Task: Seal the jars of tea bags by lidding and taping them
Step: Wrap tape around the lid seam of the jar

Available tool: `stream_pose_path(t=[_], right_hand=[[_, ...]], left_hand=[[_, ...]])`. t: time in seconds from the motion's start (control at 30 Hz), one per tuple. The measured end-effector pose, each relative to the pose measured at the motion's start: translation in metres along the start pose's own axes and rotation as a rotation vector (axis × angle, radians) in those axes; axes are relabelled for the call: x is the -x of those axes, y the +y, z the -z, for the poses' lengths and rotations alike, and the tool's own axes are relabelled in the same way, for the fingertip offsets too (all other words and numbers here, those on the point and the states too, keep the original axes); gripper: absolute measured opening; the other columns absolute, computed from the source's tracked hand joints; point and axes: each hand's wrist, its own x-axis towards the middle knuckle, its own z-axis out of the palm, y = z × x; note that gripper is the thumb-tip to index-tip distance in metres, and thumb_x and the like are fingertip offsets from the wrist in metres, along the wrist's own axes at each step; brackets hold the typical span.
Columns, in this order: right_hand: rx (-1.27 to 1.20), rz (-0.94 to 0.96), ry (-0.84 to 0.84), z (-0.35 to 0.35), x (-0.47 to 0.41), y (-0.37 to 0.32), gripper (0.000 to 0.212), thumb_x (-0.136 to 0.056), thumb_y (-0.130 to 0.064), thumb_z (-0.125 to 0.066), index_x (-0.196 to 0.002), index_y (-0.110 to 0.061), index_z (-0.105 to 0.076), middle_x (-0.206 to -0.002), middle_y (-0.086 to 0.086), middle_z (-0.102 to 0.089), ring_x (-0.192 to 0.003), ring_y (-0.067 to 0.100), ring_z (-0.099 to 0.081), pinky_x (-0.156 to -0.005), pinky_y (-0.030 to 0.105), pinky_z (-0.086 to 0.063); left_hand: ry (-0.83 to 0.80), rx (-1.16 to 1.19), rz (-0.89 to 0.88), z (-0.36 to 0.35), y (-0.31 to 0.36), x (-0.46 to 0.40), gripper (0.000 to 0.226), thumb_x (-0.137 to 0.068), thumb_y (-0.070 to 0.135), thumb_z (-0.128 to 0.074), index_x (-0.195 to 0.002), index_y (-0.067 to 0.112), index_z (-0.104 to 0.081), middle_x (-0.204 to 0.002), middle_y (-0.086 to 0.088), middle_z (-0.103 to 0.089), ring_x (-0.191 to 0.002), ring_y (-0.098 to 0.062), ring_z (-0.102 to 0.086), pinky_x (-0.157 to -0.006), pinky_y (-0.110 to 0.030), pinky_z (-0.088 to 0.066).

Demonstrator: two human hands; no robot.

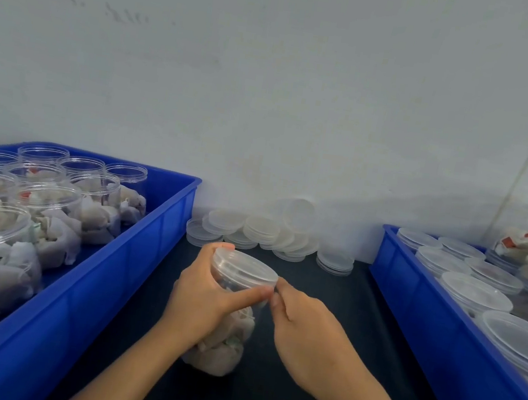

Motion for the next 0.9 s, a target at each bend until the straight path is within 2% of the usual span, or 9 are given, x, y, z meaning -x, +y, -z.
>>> stream_pose_path(t=[0.07, 0.27, 0.33, 0.4, 0.5, 0.57, 0.63, 0.8, 0.9], right_hand=[[-0.013, -0.015, -0.018, 0.006, -0.001, 0.002, 0.031, -0.104, -0.039, -0.027, -0.116, -0.028, -0.053, -0.083, -0.008, -0.059, -0.075, 0.011, -0.057, -0.072, 0.031, -0.049], [0.067, -0.041, -0.098, 0.016, -0.002, 0.003, 0.041, -0.103, -0.048, -0.024, -0.126, -0.025, -0.050, -0.113, -0.004, -0.064, -0.104, 0.017, -0.059, -0.092, 0.039, -0.049], [0.112, -0.063, -0.099, 0.015, -0.003, 0.004, 0.039, -0.103, -0.046, -0.023, -0.121, -0.022, -0.049, -0.106, -0.003, -0.062, -0.098, 0.017, -0.059, -0.088, 0.038, -0.050], [0.143, -0.089, -0.090, 0.013, -0.003, 0.005, 0.036, -0.103, -0.045, -0.024, -0.113, -0.018, -0.045, -0.092, -0.002, -0.058, -0.085, 0.016, -0.057, -0.076, 0.034, -0.049], [0.162, -0.118, -0.051, 0.009, -0.002, 0.006, 0.031, -0.103, -0.043, -0.026, -0.099, -0.017, -0.043, -0.079, -0.004, -0.051, -0.069, 0.011, -0.049, -0.057, 0.026, -0.038], [0.177, -0.141, -0.057, 0.009, 0.000, 0.005, 0.033, -0.104, -0.041, -0.027, -0.084, -0.019, -0.042, -0.074, -0.006, -0.046, -0.062, 0.008, -0.043, -0.052, 0.023, -0.031], [0.128, -0.166, -0.104, 0.010, 0.000, 0.004, 0.036, -0.104, -0.041, -0.028, -0.074, -0.023, -0.038, -0.071, -0.006, -0.045, -0.060, 0.007, -0.041, -0.053, 0.023, -0.031], [-0.011, -0.115, -0.244, 0.012, -0.003, 0.002, 0.037, -0.105, -0.030, -0.024, -0.069, -0.024, -0.031, -0.076, -0.002, -0.037, -0.069, 0.015, -0.040, -0.067, 0.036, -0.041], [-0.035, -0.145, -0.217, 0.012, -0.004, 0.002, 0.035, -0.104, -0.028, -0.026, -0.069, -0.025, -0.030, -0.073, -0.005, -0.036, -0.061, 0.007, -0.033, -0.062, 0.028, -0.035]], left_hand=[[0.000, 0.022, -0.003, 0.000, -0.001, 0.001, 0.096, -0.036, 0.078, -0.077, -0.119, 0.040, -0.050, -0.104, 0.021, -0.063, -0.095, 0.013, -0.057, -0.079, -0.016, -0.046], [-0.030, 0.067, 0.010, 0.004, 0.000, 0.001, 0.096, -0.031, 0.080, -0.078, -0.115, 0.041, -0.052, -0.102, 0.031, -0.061, -0.095, 0.011, -0.059, -0.077, -0.014, -0.047], [-0.038, 0.076, 0.010, 0.005, 0.000, 0.000, 0.097, -0.031, 0.079, -0.080, -0.115, 0.041, -0.053, -0.102, 0.029, -0.063, -0.095, 0.009, -0.061, -0.080, -0.017, -0.048], [-0.045, 0.066, -0.010, 0.006, 0.000, 0.000, 0.095, -0.031, 0.078, -0.080, -0.114, 0.041, -0.053, -0.103, 0.024, -0.064, -0.096, 0.007, -0.062, -0.078, -0.017, -0.049], [-0.054, 0.024, -0.047, 0.005, 0.001, -0.001, 0.089, -0.035, 0.076, -0.080, -0.112, 0.042, -0.052, -0.103, 0.028, -0.062, -0.097, 0.006, -0.061, -0.075, -0.013, -0.050], [-0.063, -0.023, -0.071, 0.006, 0.004, 0.000, 0.085, -0.038, 0.075, -0.078, -0.112, 0.043, -0.050, -0.103, 0.027, -0.061, -0.097, 0.007, -0.060, -0.075, -0.012, -0.049], [-0.076, -0.082, -0.097, 0.007, 0.007, 0.001, 0.084, -0.042, 0.076, -0.076, -0.114, 0.042, -0.048, -0.105, 0.020, -0.061, -0.099, 0.007, -0.058, -0.075, -0.011, -0.049], [-0.135, -0.367, -0.155, 0.025, 0.022, -0.004, 0.089, -0.049, 0.080, -0.070, -0.123, 0.038, -0.046, -0.119, 0.018, -0.049, -0.103, 0.004, -0.052, -0.084, -0.016, -0.045], [-0.176, -0.632, -0.180, 0.029, 0.034, -0.007, 0.090, -0.064, 0.071, -0.067, -0.140, 0.031, -0.041, -0.130, 0.017, -0.049, -0.106, 0.002, -0.047, -0.083, -0.016, -0.038]])
